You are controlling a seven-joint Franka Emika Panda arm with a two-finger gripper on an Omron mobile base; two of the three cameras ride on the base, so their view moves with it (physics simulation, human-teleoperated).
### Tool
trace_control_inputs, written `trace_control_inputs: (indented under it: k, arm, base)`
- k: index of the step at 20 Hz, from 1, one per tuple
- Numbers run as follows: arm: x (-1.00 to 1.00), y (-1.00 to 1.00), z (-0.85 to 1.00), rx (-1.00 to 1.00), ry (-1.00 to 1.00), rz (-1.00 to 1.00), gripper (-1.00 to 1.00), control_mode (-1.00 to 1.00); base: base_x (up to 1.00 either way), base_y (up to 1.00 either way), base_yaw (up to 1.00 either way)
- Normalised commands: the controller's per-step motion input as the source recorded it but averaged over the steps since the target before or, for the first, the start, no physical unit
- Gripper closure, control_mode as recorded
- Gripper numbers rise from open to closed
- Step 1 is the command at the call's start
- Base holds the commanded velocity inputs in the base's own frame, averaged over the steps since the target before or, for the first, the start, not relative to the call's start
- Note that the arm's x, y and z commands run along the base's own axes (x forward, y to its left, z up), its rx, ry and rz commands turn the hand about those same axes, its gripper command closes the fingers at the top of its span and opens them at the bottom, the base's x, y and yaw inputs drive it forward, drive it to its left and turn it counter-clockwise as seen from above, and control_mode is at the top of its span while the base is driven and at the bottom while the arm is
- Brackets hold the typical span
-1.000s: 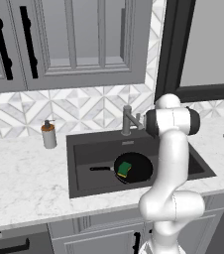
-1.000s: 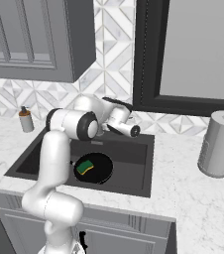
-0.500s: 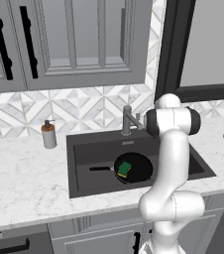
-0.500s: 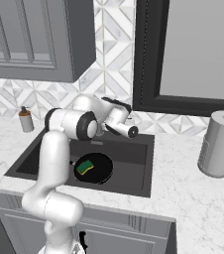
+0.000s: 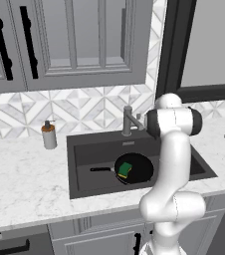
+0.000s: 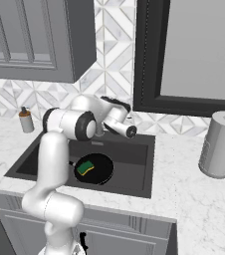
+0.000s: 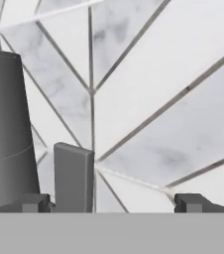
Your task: Pick the pan and sponge and place them into the sink. Then turn on the water.
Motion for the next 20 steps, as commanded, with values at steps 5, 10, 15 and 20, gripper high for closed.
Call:
trace_control_inputs:
  k: [5, 10, 15, 20]
  arm:
    - [0.0, 0.0, 0.19, 0.01, 0.0, 0.0, -1.0, -1.0]
    - [0.09, 0.0, -0.03, 0.0, 0.0, 0.0, -1.0, -1.0]
    - [0.13, 0.05, -0.16, 0.0, 0.0, 0.0, -1.0, -1.0]
    - [0.13, 0.04, -0.15, 0.0, 0.0, -0.03, -1.0, -1.0]
  base:
    - [0.0, 0.0, 0.0]
    - [0.0, 0.0, 0.0]
    - [0.0, 0.0, 0.0]
    - [0.0, 0.0, 0.0]
